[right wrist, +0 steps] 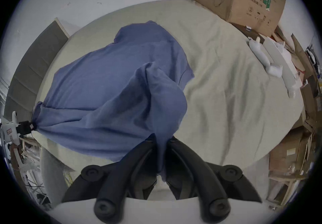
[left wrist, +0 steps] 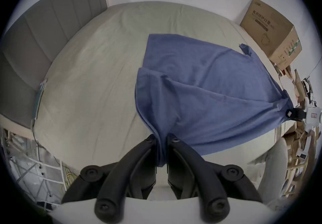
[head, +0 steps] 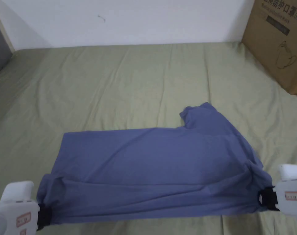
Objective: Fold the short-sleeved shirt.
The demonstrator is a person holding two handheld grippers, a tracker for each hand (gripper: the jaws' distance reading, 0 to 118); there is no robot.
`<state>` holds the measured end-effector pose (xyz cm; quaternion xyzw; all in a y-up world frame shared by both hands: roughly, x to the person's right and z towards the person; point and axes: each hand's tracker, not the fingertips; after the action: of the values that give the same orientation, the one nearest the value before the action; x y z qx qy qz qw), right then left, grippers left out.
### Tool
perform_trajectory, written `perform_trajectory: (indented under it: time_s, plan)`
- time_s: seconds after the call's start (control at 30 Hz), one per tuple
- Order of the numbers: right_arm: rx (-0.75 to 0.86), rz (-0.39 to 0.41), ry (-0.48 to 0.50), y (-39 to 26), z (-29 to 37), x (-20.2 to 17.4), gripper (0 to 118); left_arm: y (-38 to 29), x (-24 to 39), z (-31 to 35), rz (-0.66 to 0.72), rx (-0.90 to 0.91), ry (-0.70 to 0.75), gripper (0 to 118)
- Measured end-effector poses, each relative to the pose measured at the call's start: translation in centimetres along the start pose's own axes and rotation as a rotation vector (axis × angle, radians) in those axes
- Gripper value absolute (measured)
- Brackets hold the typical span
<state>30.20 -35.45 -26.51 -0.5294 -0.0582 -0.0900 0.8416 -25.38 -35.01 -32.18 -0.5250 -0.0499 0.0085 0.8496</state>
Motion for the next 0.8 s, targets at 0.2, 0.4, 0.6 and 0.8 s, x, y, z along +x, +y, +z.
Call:
perform_trajectory:
  time_s: [0.2, 0.4, 0.6, 0.8]
  plan:
    - [-0.073, 0.012, -0.026, -4.3, -1.4, -0.4, 18, -4.2, 0.1, -0.9, 0.007, -0.039, 0.030, 16]
    - [-0.052, 0.104, -0.156, -2.7, -0.6, -0.8, 97, -2.2, -0.5, 0.9, 0.050, 0.049, 0.085, 81]
    - [0.056, -0.006, -0.039, 0.5, 2.4, -0.9, 95, 1.1, 0.2, 3.6, 0.075, 0.170, 0.014, 96]
    - [0.129, 0.023, -0.014, 2.4, 2.3, -2.6, 0, 2.5, 2.7, 2.8, 0.001, 0.186, -0.006, 0]
